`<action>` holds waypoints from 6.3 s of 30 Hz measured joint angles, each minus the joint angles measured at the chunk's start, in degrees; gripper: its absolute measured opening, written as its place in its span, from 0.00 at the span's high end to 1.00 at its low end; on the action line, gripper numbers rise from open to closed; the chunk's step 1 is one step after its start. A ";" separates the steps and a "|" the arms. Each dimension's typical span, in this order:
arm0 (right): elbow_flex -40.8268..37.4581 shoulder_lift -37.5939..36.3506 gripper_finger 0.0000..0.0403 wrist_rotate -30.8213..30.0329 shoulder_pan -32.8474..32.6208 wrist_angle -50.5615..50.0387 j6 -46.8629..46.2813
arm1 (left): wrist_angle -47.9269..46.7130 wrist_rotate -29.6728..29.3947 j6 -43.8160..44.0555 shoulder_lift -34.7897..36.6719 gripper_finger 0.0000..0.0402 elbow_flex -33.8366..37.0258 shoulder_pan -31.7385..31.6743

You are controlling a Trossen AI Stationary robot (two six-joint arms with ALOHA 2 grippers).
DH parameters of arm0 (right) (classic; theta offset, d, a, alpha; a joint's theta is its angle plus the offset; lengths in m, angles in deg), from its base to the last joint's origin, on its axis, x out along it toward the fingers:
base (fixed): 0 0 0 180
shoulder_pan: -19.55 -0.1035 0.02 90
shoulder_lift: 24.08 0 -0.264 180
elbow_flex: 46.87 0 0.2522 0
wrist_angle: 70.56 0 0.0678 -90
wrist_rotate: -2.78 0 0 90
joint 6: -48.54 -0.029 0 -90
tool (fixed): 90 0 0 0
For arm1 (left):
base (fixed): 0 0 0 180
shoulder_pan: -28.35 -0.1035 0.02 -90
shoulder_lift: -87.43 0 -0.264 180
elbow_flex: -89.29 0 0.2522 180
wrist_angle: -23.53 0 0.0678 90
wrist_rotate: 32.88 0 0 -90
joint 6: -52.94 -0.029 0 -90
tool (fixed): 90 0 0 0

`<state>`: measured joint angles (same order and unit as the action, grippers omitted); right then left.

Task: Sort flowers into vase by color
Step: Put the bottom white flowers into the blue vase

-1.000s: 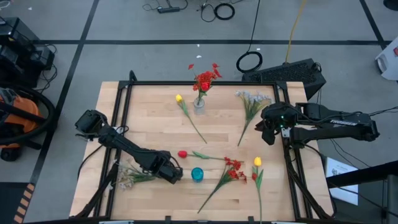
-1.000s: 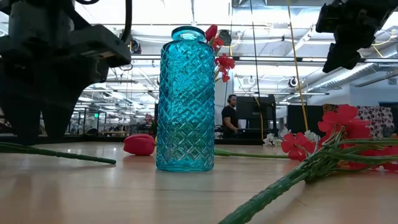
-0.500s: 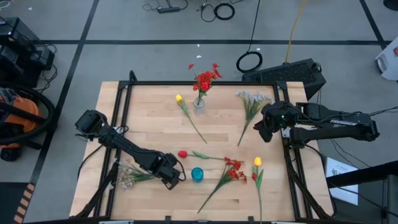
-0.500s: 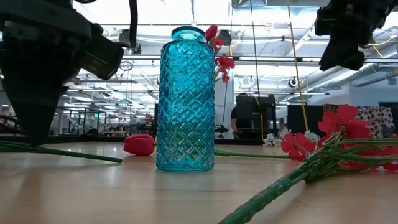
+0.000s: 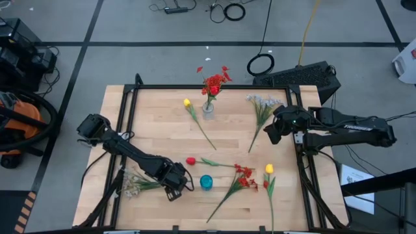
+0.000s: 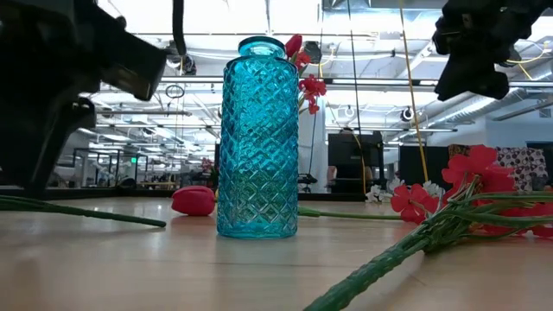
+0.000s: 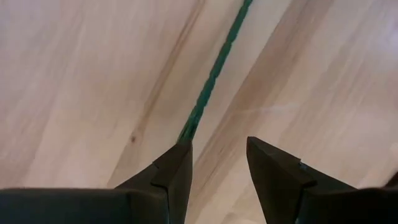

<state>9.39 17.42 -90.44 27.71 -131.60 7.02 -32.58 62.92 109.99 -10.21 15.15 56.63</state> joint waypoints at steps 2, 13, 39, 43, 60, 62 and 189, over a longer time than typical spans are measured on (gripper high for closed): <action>0.00 0.64 0.83 0.00 -0.02 -0.01 -0.43 | -2.31 -0.30 -0.98 0.50 0.61 0.00 -0.03; 0.00 4.82 0.83 0.03 0.00 3.25 -1.35 | -2.81 -3.29 -4.93 0.54 0.61 2.82 3.53; 0.00 5.99 0.83 0.57 -0.02 3.36 12.57 | 1.86 -2.64 -50.48 0.47 0.97 -2.63 1.60; 0.00 5.99 0.83 0.56 -0.02 3.34 13.44 | -3.85 -2.68 -58.33 0.47 0.97 -4.20 -0.35; 0.00 5.99 0.83 -0.86 -0.02 6.47 -1.63 | -16.05 -10.94 -116.87 0.47 0.97 -2.70 -9.32; 0.00 5.99 0.83 -2.27 -0.02 6.42 -3.38 | -14.52 -10.80 -118.40 0.47 0.97 -1.65 -10.35; 0.00 5.99 0.83 2.01 -0.07 1.71 2.87 | 45.49 -40.07 -46.51 19.60 0.96 3.06 -12.90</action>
<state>9.39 23.40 -88.43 27.64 -129.89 9.88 12.91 22.84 63.48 9.39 18.21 43.73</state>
